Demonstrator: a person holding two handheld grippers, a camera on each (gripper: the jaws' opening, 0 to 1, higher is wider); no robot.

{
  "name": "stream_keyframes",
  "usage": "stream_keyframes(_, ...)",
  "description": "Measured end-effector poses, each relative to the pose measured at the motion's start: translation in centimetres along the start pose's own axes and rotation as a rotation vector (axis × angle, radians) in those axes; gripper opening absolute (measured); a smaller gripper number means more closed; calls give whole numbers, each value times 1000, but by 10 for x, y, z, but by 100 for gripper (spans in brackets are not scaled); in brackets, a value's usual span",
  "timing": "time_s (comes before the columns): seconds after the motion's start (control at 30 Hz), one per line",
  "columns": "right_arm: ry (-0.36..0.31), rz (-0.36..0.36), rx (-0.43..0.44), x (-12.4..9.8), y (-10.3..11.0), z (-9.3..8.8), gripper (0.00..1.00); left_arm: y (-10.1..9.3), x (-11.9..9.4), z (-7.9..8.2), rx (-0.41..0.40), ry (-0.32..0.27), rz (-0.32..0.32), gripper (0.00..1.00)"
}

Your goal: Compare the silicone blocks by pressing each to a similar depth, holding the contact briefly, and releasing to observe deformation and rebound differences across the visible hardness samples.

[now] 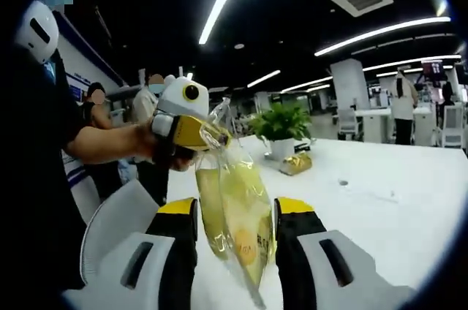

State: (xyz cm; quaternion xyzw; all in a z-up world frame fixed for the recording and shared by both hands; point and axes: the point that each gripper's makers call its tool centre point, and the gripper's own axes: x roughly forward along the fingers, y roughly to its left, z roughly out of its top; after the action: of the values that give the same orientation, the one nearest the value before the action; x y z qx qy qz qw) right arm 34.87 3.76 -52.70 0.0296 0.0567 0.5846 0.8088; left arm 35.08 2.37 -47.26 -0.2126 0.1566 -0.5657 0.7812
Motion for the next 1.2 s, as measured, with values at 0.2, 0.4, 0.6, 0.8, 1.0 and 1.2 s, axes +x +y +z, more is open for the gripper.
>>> stream_keyframes(0.2,25,18,-26,9,2,-2,34,1,-4,3,-11,-19,2,0)
stream_keyframes(0.4,43,46,21,13,6,-4,29,6,-10,3,-22,-27,14,0)
stream_keyframes(0.6,38,59,61,16,10,-2,24,9,-14,6,-33,-40,15,0)
stream_keyframes(0.8,80,58,78,18,11,-3,20,13,-17,5,-52,-51,20,0)
stream_keyframes(1.0,108,63,111,19,12,-5,16,15,-19,5,-51,-52,29,0)
stream_keyframes(1.2,121,68,138,22,12,-5,12,17,-19,6,-42,-48,40,0)
